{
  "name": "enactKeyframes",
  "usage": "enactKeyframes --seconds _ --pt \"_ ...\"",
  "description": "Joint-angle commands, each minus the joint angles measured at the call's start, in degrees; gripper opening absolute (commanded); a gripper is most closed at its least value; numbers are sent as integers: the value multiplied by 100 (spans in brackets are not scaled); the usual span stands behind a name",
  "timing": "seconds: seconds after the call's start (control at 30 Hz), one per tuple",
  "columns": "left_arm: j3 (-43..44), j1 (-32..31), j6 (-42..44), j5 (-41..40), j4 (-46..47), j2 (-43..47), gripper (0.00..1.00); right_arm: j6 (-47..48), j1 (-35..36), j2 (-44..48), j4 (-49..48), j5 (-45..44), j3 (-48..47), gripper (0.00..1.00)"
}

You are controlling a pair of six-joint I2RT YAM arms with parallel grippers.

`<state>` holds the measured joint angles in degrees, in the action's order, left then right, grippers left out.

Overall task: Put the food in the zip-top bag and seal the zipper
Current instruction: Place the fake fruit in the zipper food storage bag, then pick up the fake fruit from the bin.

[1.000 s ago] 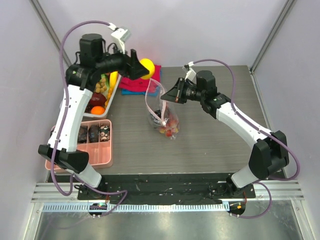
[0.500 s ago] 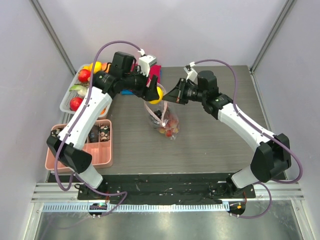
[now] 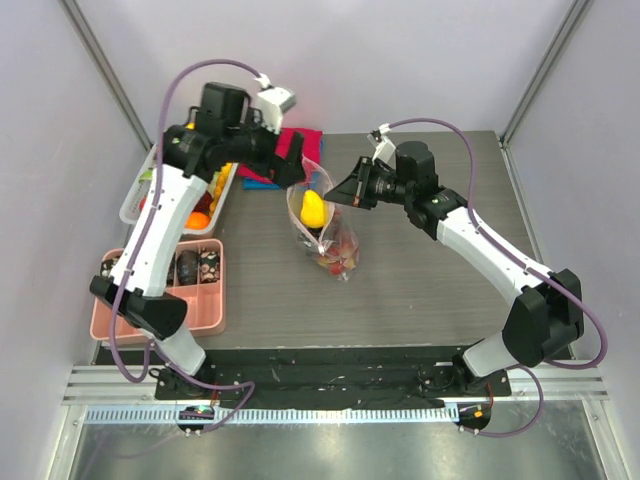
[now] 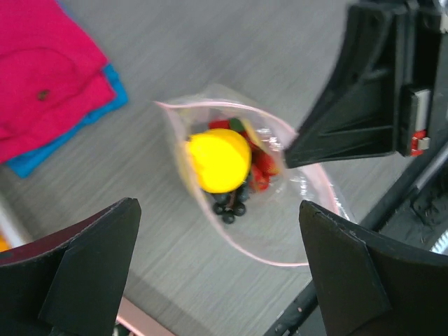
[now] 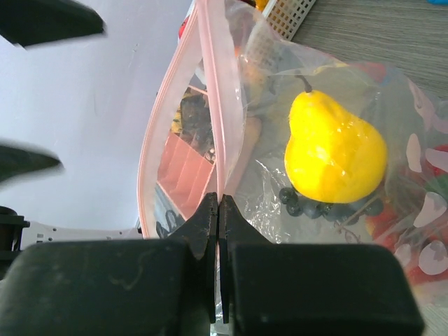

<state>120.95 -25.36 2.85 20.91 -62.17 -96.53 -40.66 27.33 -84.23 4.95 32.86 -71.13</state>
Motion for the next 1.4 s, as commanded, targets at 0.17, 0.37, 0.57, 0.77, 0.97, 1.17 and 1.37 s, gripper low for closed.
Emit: enactKeyframes --seconds 0.17,0.37,0.57,0.77,0.97,1.17,1.37 --pt "-589 2725 434 450 -479 908 100 208 27 187 -100 -8 -234 1" --pt "-1274 4195 1261 170 -700 803 100 234 35 152 -100 10 -226 1" --pt "-1460 4725 1543 -306 -463 -30 100 243 35 117 -117 71 -190 1" --pt "-1609 4725 1499 -842 319 -577 100 226 27 99 -117 98 -155 1" --pt "-1618 4707 1367 -1115 916 -1148 100 199 35 64 -117 106 -138 1" --pt "-1548 4707 1420 -1107 1225 -1596 100 164 35 -15 -117 115 -173 1" --pt "-1530 4707 1323 -904 1199 -1808 97 208 27 -33 -91 106 -199 1"
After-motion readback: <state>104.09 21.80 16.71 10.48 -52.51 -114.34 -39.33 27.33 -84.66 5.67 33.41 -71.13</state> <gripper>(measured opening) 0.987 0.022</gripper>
